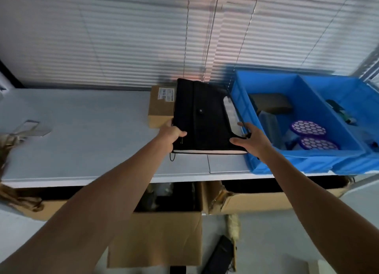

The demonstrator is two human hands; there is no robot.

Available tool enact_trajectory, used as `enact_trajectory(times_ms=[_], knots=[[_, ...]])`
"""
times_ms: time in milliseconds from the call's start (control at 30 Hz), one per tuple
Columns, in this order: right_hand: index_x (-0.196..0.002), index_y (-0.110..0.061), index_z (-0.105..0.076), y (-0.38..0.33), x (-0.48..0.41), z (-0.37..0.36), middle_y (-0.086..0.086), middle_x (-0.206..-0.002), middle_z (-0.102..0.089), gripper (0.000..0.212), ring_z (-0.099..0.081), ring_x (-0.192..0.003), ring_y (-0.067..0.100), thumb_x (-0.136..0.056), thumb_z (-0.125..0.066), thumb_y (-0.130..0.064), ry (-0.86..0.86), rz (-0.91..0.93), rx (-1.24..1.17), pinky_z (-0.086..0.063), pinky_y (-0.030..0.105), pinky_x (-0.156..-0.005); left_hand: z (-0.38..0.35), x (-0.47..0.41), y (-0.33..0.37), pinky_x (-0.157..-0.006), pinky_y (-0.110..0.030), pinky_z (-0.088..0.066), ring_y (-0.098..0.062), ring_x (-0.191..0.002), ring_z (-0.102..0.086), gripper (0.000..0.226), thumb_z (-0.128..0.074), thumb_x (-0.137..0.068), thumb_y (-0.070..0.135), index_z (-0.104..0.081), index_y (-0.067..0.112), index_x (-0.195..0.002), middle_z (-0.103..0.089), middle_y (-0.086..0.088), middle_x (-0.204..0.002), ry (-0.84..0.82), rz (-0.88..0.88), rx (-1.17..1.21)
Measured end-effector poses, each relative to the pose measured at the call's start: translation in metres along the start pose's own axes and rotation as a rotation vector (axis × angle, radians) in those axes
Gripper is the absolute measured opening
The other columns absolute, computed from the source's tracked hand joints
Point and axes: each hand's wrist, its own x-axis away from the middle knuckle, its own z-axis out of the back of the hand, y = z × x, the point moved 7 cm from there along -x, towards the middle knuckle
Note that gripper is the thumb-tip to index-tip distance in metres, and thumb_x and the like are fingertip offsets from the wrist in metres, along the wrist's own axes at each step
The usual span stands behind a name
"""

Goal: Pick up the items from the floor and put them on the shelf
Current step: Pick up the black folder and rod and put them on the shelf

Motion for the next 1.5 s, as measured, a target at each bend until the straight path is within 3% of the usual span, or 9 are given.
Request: enact_trajectory(times_ms=[300,467,567,667,833,1167,1300,1433,1500], knots=[[-0.124,-0.024,-0.062,0.006,-0.099,-0.01,0.001,-0.113,-0.065,0.048,-0.062,-0.092,0.021,-0.08,-0.078,-0.037,0.118,-0.107,0.235,-0.046,0.03,-0.075,-0.028,-0.1,0.001,-0.107,-0.045,-0.046,-0.028,-0.121,-0.059,0.059,-0.068,-0.086,0.0,-0.051,0.016,-0.14,-0.062,-0.006,-0.132,0.053,-0.03,-0.135],[-0.126,-0.022,-0.059,0.029,-0.092,-0.058,0.002,-0.106,-0.064,0.051,-0.059,-0.09,0.022,-0.081,-0.077,-0.039,-0.029,-0.19,0.307,-0.045,0.029,-0.07,-0.042,-0.091,-0.034,-0.116,-0.045,-0.034,-0.033,-0.142,-0.036,0.084,-0.074,-0.084,0.018,-0.027,0.016,-0.154,-0.032,-0.011,-0.157,0.016,-0.023,-0.53],[-0.131,-0.031,-0.051,0.045,-0.077,-0.074,0.004,-0.119,-0.059,0.066,-0.061,-0.105,0.027,-0.074,-0.077,-0.053,-0.006,-0.227,0.404,-0.052,0.042,-0.086,-0.039,-0.073,-0.046,-0.107,-0.045,-0.045,-0.032,-0.132,-0.046,0.092,-0.083,-0.069,0.024,-0.035,0.019,-0.148,-0.039,-0.012,-0.144,0.021,-0.099,-0.65],[-0.143,-0.039,-0.038,0.06,-0.067,-0.08,0.004,-0.131,-0.055,0.083,-0.057,-0.119,0.03,-0.072,-0.077,-0.058,-0.01,-0.239,0.397,-0.051,0.047,-0.094,-0.039,-0.063,-0.058,-0.112,-0.041,-0.039,-0.031,-0.14,-0.033,0.108,-0.085,-0.07,0.027,-0.019,0.019,-0.156,-0.026,-0.011,-0.151,-0.004,-0.163,-0.85],[-0.138,-0.04,-0.046,0.063,-0.067,-0.066,0.002,-0.127,-0.058,0.059,-0.059,-0.116,0.028,-0.085,-0.071,-0.046,0.113,-0.213,0.357,-0.052,0.045,-0.089,-0.033,-0.057,-0.052,-0.107,-0.034,-0.04,-0.026,-0.138,-0.042,0.086,-0.073,-0.086,0.02,-0.024,0.017,-0.156,-0.037,-0.008,-0.153,0.097,-0.248,-0.831],[-0.141,-0.041,-0.043,0.064,-0.076,-0.079,0.002,-0.134,-0.056,0.058,-0.059,-0.118,0.031,-0.088,-0.068,-0.042,0.05,-0.213,0.395,-0.053,0.047,-0.091,-0.02,-0.062,-0.05,-0.105,-0.039,-0.043,-0.025,-0.135,-0.047,0.08,-0.075,-0.085,0.03,-0.034,0.021,-0.153,-0.046,-0.007,-0.15,0.165,-0.279,-0.883],[-0.132,-0.027,-0.052,0.046,-0.061,-0.068,0.004,-0.125,-0.055,0.045,-0.06,-0.096,0.025,-0.089,-0.064,-0.028,0.178,-0.142,0.301,-0.05,0.038,-0.082,-0.015,-0.06,-0.045,-0.103,-0.038,-0.046,-0.026,-0.132,-0.048,0.081,-0.078,-0.081,0.028,-0.037,0.023,-0.151,-0.045,-0.007,-0.147,0.109,-0.224,-0.893],[-0.13,-0.015,-0.055,0.004,-0.033,-0.078,0.009,-0.124,-0.057,0.035,-0.057,-0.097,0.025,-0.096,-0.048,-0.021,0.202,-0.023,0.14,-0.046,0.036,-0.084,0.003,-0.04,-0.025,-0.09,-0.031,-0.053,-0.017,-0.114,-0.06,0.044,-0.072,-0.083,0.029,-0.064,0.02,-0.125,-0.063,-0.001,-0.122,0.183,-0.365,-0.808],[-0.132,-0.012,-0.053,-0.029,-0.019,-0.099,0.0,-0.103,-0.062,0.034,-0.059,-0.089,0.017,-0.099,-0.043,-0.013,0.124,0.082,0.019,-0.044,0.029,-0.076,0.01,-0.022,-0.018,-0.085,-0.025,-0.052,-0.011,-0.102,-0.064,0.032,-0.067,-0.088,0.034,-0.07,0.021,-0.118,-0.067,0.003,-0.112,0.107,-0.346,-0.674]])
